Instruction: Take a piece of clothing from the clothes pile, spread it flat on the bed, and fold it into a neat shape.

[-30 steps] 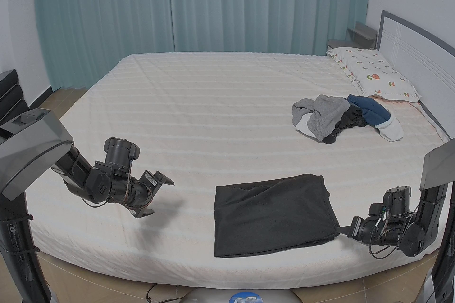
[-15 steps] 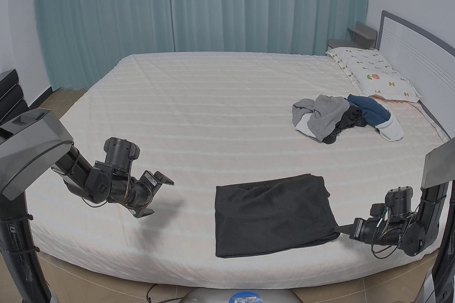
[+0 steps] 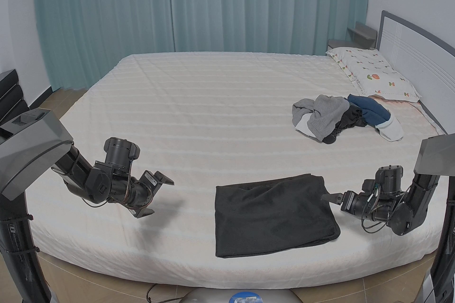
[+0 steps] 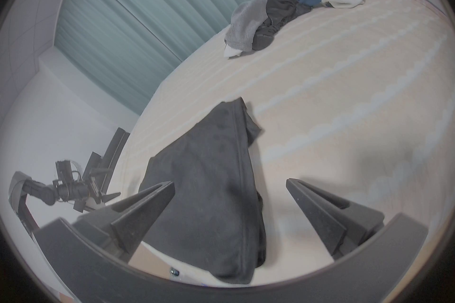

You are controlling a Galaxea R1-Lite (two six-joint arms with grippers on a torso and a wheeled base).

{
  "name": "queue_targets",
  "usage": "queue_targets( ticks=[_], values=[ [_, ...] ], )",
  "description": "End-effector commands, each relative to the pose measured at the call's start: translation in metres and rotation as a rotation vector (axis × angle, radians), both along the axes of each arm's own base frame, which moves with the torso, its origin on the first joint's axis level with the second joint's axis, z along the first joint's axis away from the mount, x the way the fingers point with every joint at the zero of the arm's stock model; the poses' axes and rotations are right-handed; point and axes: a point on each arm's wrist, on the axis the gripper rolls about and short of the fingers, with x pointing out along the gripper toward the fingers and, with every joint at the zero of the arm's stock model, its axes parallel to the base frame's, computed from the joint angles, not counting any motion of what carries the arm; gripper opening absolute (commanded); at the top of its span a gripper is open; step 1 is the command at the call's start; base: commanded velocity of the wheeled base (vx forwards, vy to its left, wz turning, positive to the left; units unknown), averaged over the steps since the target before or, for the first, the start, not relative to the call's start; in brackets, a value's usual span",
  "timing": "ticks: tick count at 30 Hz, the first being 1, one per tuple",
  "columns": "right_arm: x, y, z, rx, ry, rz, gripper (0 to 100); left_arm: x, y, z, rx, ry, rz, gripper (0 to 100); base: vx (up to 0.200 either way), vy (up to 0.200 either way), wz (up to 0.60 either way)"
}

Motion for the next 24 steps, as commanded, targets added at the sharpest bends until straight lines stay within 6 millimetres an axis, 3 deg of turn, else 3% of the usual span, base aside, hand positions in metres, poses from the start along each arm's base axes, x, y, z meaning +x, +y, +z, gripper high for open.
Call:
queue_targets(
  ticks=[1, 9, 19, 20, 24],
  values=[
    [0.050, 0.008, -0.009, 0.044, 0.014, -0.026, 100, 0.001, 0.000, 0.001, -0.001, -0.005, 0.001, 100, 0.000, 0.000, 0.00],
    [0.082, 0.016, -0.031, 0.046, 0.002, -0.086, 100, 0.001, 0.000, 0.001, 0.000, -0.008, -0.002, 100, 0.000, 0.000, 0.00],
    [0.095, 0.020, -0.027, 0.073, -0.033, -0.098, 100, 0.006, -0.011, 0.007, -0.010, -0.037, -0.026, 100, 0.000, 0.000, 0.00],
    [0.096, 0.019, -0.026, 0.083, -0.035, -0.106, 0, 0.006, -0.019, 0.005, -0.009, -0.034, -0.046, 100, 0.000, 0.000, 0.00],
    [0.097, 0.019, -0.026, 0.087, -0.036, -0.109, 0, 0.008, -0.028, 0.002, 0.004, -0.039, -0.055, 100, 0.000, 0.000, 0.00]
  ],
)
